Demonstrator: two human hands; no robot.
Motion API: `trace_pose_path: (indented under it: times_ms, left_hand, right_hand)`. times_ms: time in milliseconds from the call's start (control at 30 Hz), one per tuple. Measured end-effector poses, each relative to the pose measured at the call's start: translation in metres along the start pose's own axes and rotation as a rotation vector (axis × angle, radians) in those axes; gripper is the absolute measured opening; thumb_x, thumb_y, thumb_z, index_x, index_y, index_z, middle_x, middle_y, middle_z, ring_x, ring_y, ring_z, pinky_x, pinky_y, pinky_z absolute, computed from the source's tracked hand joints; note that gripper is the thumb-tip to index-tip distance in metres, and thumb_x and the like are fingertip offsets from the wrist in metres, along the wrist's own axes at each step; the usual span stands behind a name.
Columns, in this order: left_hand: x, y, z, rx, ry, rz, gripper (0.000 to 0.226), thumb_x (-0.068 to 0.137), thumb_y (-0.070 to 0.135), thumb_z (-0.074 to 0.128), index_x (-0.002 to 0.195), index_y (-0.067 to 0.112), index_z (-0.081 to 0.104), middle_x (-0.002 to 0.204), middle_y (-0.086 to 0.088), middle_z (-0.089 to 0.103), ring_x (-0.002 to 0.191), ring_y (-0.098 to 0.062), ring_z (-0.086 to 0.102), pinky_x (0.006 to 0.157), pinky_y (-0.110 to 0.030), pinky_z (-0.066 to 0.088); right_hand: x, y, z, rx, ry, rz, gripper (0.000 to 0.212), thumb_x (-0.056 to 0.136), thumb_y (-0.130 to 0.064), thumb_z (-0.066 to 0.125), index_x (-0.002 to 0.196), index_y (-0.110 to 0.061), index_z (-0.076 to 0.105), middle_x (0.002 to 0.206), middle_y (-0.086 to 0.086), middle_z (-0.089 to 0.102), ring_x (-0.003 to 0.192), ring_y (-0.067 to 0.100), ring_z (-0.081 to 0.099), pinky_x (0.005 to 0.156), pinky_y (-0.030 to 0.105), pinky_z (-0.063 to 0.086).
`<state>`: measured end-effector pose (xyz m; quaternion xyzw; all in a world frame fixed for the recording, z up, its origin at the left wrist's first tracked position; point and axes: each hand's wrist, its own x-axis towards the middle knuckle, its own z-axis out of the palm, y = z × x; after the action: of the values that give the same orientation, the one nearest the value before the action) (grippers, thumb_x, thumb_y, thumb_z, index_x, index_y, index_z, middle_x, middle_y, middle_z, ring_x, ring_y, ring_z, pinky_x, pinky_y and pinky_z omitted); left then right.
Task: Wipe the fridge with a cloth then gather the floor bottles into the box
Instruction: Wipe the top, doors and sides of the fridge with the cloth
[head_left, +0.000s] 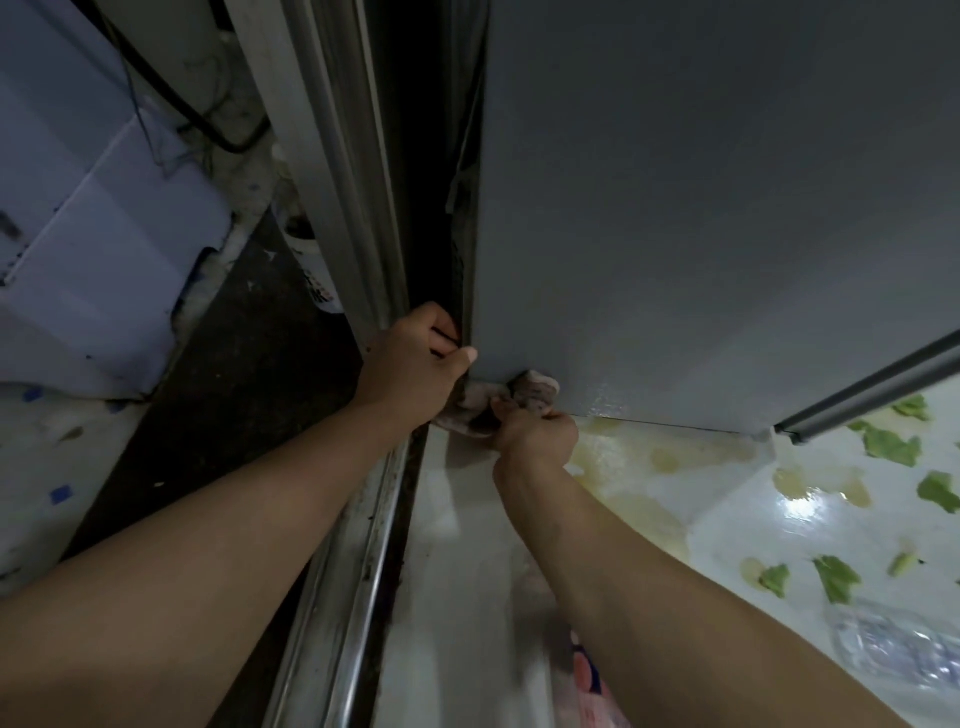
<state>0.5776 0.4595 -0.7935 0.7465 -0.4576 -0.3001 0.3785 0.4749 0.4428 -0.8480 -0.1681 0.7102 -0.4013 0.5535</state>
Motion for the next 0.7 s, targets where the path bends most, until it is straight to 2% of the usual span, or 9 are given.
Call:
trace_pose_path:
  times_ms: [67, 100, 233, 333, 400, 467, 533, 600, 700]
  left_hand:
    - [0.0, 0.003, 0.0, 0.022, 0.015, -0.003, 0.013, 0.084, 0.018, 0.066, 0.083, 0.014, 0.053, 0.083, -0.005, 0.069, 0.081, -0.024, 0.066, 0.08, -0.045, 0.054]
    - [0.0, 0.004, 0.0, 0.037, 0.027, -0.005, 0.014, 0.084, 0.018, 0.066, 0.082, 0.014, 0.053, 0.082, -0.006, 0.069, 0.081, -0.025, 0.066, 0.08, -0.045, 0.054]
    - [-0.004, 0.01, 0.003, 0.075, 0.049, -0.011, 0.016, 0.085, 0.02, 0.065, 0.08, 0.015, 0.051, 0.081, -0.008, 0.069, 0.081, -0.027, 0.065, 0.08, -0.045, 0.053]
    - [-0.009, 0.015, 0.004, 0.108, 0.061, -0.02, 0.016, 0.085, 0.023, 0.065, 0.083, 0.015, 0.051, 0.083, -0.003, 0.067, 0.083, -0.025, 0.064, 0.08, -0.043, 0.053]
    - [-0.015, 0.019, 0.006, 0.166, 0.109, -0.026, 0.018, 0.085, 0.027, 0.064, 0.087, 0.016, 0.05, 0.081, 0.001, 0.063, 0.083, -0.024, 0.063, 0.078, -0.04, 0.052]
    - [-0.027, 0.023, 0.01, 0.259, 0.18, -0.009, 0.02, 0.084, 0.03, 0.064, 0.085, 0.019, 0.047, 0.078, 0.001, 0.06, 0.078, -0.024, 0.059, 0.069, -0.036, 0.048]
    - [-0.041, 0.032, 0.015, 0.383, 0.23, 0.142, 0.023, 0.082, 0.028, 0.066, 0.08, 0.021, 0.044, 0.077, 0.002, 0.058, 0.071, -0.022, 0.056, 0.057, -0.031, 0.041]
    - [-0.051, 0.045, 0.017, 0.514, 0.224, 0.47, 0.025, 0.076, 0.018, 0.071, 0.081, 0.019, 0.047, 0.081, 0.002, 0.056, 0.072, -0.021, 0.053, 0.052, -0.027, 0.034]
    - [-0.046, 0.067, 0.019, 0.701, 0.197, 0.878, 0.026, 0.066, 0.008, 0.073, 0.089, 0.011, 0.061, 0.099, -0.006, 0.063, 0.089, -0.028, 0.057, 0.067, -0.034, 0.037]
  right_hand:
    - [0.003, -0.008, -0.008, -0.021, 0.035, -0.012, 0.03, 0.073, 0.004, 0.075, 0.097, 0.008, 0.056, 0.106, 0.025, 0.063, 0.095, 0.03, 0.062, 0.08, 0.035, 0.052]
    - [0.005, -0.012, -0.013, -0.026, 0.05, -0.02, 0.03, 0.073, 0.006, 0.073, 0.099, 0.012, 0.057, 0.105, 0.025, 0.064, 0.097, 0.031, 0.062, 0.076, 0.032, 0.052]
    - [0.02, -0.032, -0.041, -0.036, 0.044, -0.012, 0.021, 0.081, 0.008, 0.063, 0.101, 0.003, 0.057, 0.092, 0.013, 0.057, 0.084, 0.017, 0.051, 0.04, 0.008, 0.034]
    - [0.033, -0.045, -0.068, -0.075, 0.119, -0.049, 0.014, 0.082, 0.004, 0.064, 0.093, -0.002, 0.056, 0.081, 0.007, 0.055, 0.082, 0.016, 0.051, 0.043, 0.012, 0.038]
    - [0.036, -0.055, -0.089, -0.047, 0.152, -0.101, 0.01, 0.081, 0.007, 0.062, 0.08, -0.002, 0.059, 0.074, 0.006, 0.056, 0.072, 0.016, 0.057, 0.046, 0.02, 0.041]
    - [0.036, -0.064, -0.108, 0.083, 0.143, -0.185, 0.026, 0.079, 0.017, 0.052, 0.068, -0.006, 0.052, 0.061, 0.004, 0.052, 0.044, 0.007, 0.057, 0.037, 0.015, 0.039]
    - [0.037, -0.07, -0.121, 0.22, 0.137, -0.223, 0.029, 0.077, 0.023, 0.043, 0.071, -0.004, 0.05, 0.056, 0.005, 0.048, 0.031, 0.004, 0.05, 0.031, 0.012, 0.036]
    - [0.038, -0.068, -0.119, 0.253, 0.155, -0.187, 0.024, 0.078, 0.019, 0.044, 0.083, -0.004, 0.049, 0.06, 0.006, 0.05, 0.037, 0.007, 0.052, 0.034, 0.012, 0.039]
    - [0.036, -0.055, -0.096, 0.287, 0.181, -0.13, 0.025, 0.078, 0.016, 0.054, 0.082, -0.007, 0.046, 0.072, 0.007, 0.051, 0.062, 0.012, 0.053, 0.056, 0.016, 0.045]
